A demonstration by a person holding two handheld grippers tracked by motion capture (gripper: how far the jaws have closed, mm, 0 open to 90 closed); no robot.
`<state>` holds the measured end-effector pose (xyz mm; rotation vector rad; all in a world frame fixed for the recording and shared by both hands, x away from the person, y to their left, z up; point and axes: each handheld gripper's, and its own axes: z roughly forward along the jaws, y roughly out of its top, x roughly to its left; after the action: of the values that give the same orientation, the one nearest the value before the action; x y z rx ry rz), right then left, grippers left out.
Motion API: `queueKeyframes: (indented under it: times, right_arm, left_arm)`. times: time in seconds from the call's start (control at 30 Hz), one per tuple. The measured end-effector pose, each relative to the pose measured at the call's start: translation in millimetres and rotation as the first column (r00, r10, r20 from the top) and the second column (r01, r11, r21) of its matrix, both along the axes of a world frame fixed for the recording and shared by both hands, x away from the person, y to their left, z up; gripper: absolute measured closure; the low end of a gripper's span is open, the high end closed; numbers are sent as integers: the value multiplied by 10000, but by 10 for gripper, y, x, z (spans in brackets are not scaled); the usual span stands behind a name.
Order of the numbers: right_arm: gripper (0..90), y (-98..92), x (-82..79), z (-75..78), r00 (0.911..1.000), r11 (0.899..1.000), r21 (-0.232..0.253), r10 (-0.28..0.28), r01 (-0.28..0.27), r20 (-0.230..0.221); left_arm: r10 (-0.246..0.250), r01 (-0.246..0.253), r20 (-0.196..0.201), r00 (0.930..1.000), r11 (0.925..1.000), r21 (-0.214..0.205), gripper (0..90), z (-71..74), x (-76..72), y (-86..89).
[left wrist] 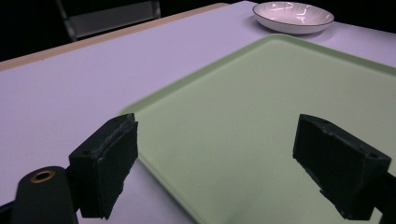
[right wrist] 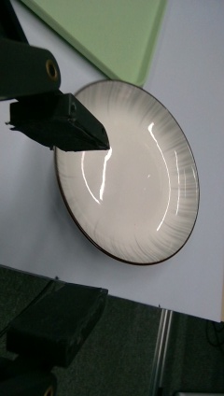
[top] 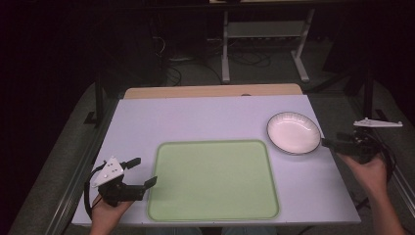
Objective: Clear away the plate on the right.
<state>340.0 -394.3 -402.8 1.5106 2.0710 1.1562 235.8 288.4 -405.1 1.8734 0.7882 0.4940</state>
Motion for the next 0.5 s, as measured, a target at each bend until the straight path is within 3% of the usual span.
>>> queueKeyframes:
  times: [0.27,0.4,0.43,0.5]
  right_arm:
    - [270,29,296,-41,9965,9990,-155,-426,415,-713]
    - [329,36,434,-83,9897,9975,-173,-704,688,-1243]
    - [347,34,505,-121,9812,9958,-171,-911,895,-1702]
    - [391,19,553,-155,9724,9942,52,-1044,1078,-2087]
  left_arm:
    - [-3,3,-25,10000,10000,-4,137,-6,8,14]
    - [-10,10,-29,10000,10000,3,137,-9,12,15]
    - [-21,21,-40,10000,10000,10,137,-11,16,19]
    - [-8,8,-58,10000,10000,2,137,-13,18,22]
